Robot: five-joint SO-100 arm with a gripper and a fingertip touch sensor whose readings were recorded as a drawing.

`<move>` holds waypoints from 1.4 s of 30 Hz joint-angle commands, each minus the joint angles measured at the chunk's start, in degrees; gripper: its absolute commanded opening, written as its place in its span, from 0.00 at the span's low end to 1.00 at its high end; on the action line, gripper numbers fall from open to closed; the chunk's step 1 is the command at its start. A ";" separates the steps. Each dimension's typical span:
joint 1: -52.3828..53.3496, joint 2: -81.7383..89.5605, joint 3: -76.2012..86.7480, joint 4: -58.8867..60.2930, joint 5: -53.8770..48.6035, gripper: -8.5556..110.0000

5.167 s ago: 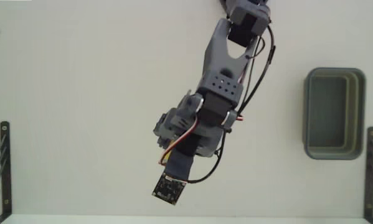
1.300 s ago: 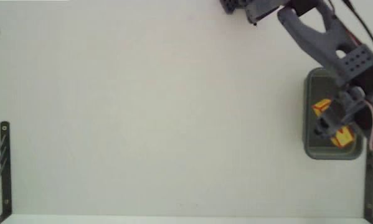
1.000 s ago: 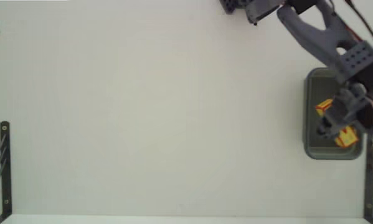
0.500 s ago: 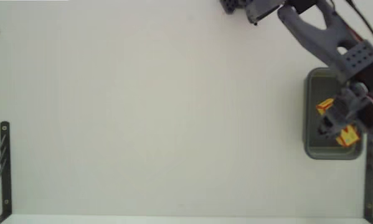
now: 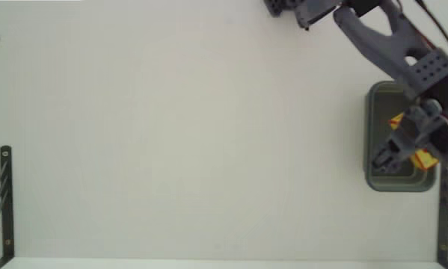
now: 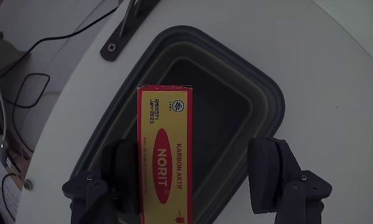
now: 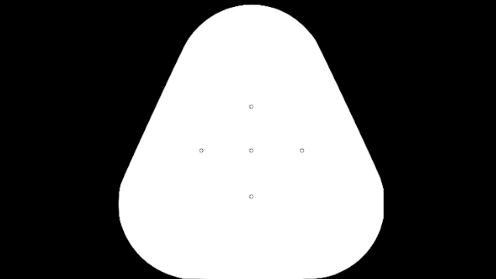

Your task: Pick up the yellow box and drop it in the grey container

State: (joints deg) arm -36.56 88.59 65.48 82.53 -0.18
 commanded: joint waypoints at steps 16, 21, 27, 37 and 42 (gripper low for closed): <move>-0.84 4.51 0.42 -0.83 0.18 1.00; -0.84 4.51 0.42 -0.83 0.18 1.00; -0.84 4.51 0.42 -0.83 0.18 1.00; -0.41 5.07 0.98 -0.83 0.18 1.00; 0.71 6.53 2.43 -0.82 0.18 1.00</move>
State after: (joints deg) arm -36.30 89.91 67.32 82.18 -0.26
